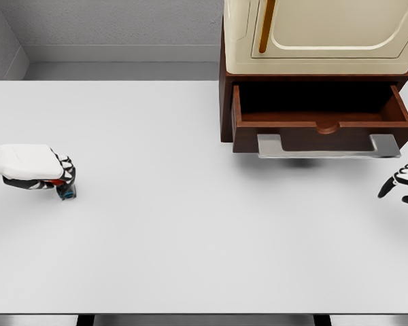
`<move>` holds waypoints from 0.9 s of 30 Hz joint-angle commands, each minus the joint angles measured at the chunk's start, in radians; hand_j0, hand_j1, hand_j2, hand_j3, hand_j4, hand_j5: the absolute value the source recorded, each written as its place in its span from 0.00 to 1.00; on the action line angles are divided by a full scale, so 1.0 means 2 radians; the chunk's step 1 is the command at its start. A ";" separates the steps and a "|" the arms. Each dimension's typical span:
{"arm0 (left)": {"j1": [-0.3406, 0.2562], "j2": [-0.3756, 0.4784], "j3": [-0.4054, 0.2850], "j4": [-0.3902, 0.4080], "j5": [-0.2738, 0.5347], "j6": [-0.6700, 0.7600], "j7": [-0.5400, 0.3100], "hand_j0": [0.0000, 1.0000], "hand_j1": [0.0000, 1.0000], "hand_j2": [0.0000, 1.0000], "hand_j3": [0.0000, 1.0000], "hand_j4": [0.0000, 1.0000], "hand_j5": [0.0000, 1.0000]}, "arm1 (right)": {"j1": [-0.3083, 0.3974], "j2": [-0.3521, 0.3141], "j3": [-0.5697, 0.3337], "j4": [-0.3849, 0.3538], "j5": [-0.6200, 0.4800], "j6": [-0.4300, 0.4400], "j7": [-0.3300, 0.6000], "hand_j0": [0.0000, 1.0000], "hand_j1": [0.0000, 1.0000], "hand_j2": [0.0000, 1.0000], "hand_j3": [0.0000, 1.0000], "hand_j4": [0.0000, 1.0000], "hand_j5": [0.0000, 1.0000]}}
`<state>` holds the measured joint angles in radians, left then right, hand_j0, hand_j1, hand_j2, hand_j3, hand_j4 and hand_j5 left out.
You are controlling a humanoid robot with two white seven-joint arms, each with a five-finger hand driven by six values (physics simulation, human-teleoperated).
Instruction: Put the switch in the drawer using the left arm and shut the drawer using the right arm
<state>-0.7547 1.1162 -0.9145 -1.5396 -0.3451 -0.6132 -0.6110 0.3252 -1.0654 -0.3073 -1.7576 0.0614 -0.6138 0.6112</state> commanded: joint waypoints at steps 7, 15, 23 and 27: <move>-0.025 -0.004 -0.003 -0.041 0.008 0.001 0.000 0.35 0.35 0.35 0.35 0.35 0.35 | -0.010 -0.006 -0.004 0.000 -0.012 0.001 0.000 0.58 0.58 0.58 0.58 0.58 0.58; -0.065 -0.064 -0.004 -0.080 0.008 0.001 0.000 0.35 0.35 0.35 0.35 0.35 0.35 | -0.010 -0.006 -0.004 0.000 -0.012 0.001 0.000 0.57 0.57 0.57 0.57 0.57 0.57; -0.109 -0.122 -0.003 -0.083 0.008 0.001 0.000 0.35 0.35 0.35 0.35 0.35 0.35 | -0.010 -0.006 -0.003 0.000 -0.012 0.001 0.000 0.58 0.58 0.58 0.58 0.58 0.58; -0.126 -0.152 -0.001 -0.082 0.013 0.001 0.000 0.35 0.35 0.35 0.35 0.35 0.35 | -0.010 -0.006 -0.002 0.000 -0.012 0.001 0.000 0.58 0.58 0.58 0.58 0.58 0.58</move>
<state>-1.0078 0.8439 -0.9197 -1.7036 -0.3302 -0.6146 -0.6123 0.3053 -1.0771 -0.3124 -1.7577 0.0433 -0.6138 0.6112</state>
